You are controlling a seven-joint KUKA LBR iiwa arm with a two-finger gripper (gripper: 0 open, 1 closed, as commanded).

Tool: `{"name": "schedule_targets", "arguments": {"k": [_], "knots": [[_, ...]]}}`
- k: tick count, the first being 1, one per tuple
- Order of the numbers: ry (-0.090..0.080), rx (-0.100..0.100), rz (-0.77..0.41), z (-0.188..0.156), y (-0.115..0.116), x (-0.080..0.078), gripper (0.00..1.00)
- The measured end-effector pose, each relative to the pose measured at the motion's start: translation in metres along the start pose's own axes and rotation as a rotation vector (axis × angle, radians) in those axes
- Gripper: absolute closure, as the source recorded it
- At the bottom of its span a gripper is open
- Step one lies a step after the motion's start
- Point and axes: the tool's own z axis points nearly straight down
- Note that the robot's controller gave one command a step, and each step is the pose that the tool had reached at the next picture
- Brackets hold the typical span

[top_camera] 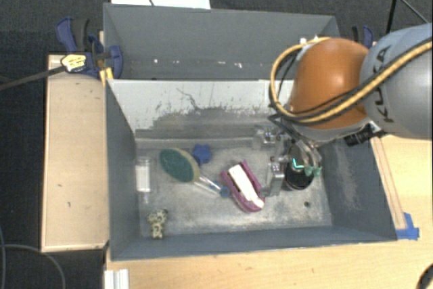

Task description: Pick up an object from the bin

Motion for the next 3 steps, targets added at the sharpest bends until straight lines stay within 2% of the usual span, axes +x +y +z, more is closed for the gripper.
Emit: {"name": "schedule_targets", "arguments": {"k": [1, 2, 3], "knots": [[-0.002, 0.003, -0.163, 0.065, -0.12, 0.021, 0.0], [-0.018, -0.002, -0.141, 0.108, -0.133, -0.021, 0.0], [-0.018, -0.002, -0.139, 0.106, -0.134, -0.02, 1.0]]}}
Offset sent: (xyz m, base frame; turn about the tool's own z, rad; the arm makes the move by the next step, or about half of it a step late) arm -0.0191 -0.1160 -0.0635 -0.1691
